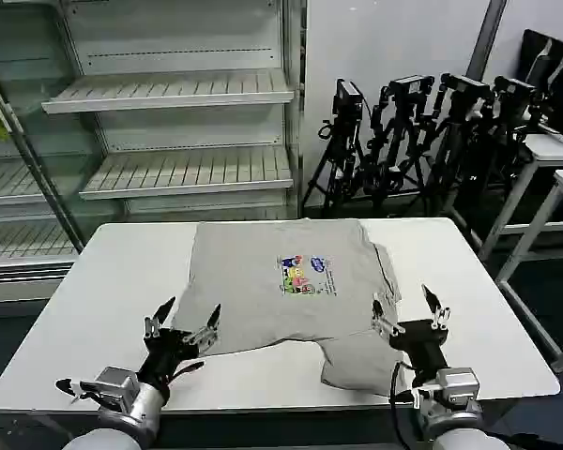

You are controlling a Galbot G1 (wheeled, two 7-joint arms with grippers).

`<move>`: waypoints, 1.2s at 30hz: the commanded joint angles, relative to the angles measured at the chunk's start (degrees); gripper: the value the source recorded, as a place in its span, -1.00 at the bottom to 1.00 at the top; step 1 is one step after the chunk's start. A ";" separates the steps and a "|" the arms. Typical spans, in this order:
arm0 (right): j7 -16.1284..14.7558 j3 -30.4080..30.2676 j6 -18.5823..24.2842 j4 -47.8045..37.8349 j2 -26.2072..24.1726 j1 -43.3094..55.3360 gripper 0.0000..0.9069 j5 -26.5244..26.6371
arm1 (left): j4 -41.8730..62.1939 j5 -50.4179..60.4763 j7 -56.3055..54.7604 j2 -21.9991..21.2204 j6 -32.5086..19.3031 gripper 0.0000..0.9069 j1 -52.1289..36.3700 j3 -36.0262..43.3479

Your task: Fold and organize the clothes.

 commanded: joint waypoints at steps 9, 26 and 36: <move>-0.51 1.07 -2.36 -2.72 -2.30 -8.20 1.00 -0.72 | 9.41 -19.59 -3.28 10.46 2.53 1.00 -2.86 -1.08; 0.38 -2.05 -2.35 -9.19 -1.08 -6.52 0.07 -1.88 | 15.39 -20.36 -1.95 9.65 2.40 -0.89 -4.89 1.21; -0.08 -3.08 -2.31 -10.04 -1.24 -6.03 -1.00 -1.22 | 16.85 -20.30 -1.85 7.91 2.38 -0.89 -4.91 1.64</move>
